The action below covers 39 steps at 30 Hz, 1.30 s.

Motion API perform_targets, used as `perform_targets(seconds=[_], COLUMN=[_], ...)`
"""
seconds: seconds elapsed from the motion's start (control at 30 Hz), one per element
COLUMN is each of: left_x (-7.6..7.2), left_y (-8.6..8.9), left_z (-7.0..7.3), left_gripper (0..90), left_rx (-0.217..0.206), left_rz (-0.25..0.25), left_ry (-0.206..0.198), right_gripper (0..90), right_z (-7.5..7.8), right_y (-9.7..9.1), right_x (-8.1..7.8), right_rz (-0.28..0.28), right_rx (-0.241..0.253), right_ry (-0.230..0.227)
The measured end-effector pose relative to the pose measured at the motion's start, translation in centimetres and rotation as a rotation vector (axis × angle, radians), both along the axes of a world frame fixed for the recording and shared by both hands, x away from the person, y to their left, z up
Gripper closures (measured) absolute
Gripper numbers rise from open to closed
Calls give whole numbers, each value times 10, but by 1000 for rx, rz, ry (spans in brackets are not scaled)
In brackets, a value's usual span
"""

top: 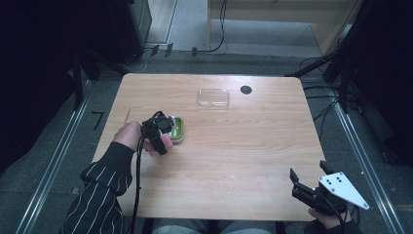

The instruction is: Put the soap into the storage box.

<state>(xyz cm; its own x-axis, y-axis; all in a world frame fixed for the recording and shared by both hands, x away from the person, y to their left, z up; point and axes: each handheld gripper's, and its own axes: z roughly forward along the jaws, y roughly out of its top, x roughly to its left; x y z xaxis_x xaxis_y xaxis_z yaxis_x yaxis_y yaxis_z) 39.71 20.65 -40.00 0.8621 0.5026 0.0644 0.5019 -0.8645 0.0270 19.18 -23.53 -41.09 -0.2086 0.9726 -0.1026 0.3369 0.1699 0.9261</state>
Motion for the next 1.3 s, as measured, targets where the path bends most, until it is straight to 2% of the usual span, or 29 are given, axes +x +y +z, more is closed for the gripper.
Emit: perform_targets(seconds=[0.47, 0.9, 1.3], left_x=[9, 17, 25], left_y=[-3, -7, -6], left_z=[4, 7, 10], left_gripper=[388, 388, 388], left_rx=[3, 5, -6], left_rz=[-34, -84, -99], left_ry=[-9, -16, -27], right_gripper=[137, 137, 137], right_z=[0, 0, -1], right_y=[-4, -8, -10], right_x=[-6, -10, -13], right_rz=[-28, -42, -55], right_rx=[-1, 0, -5], right_ry=[4, 6, 6])
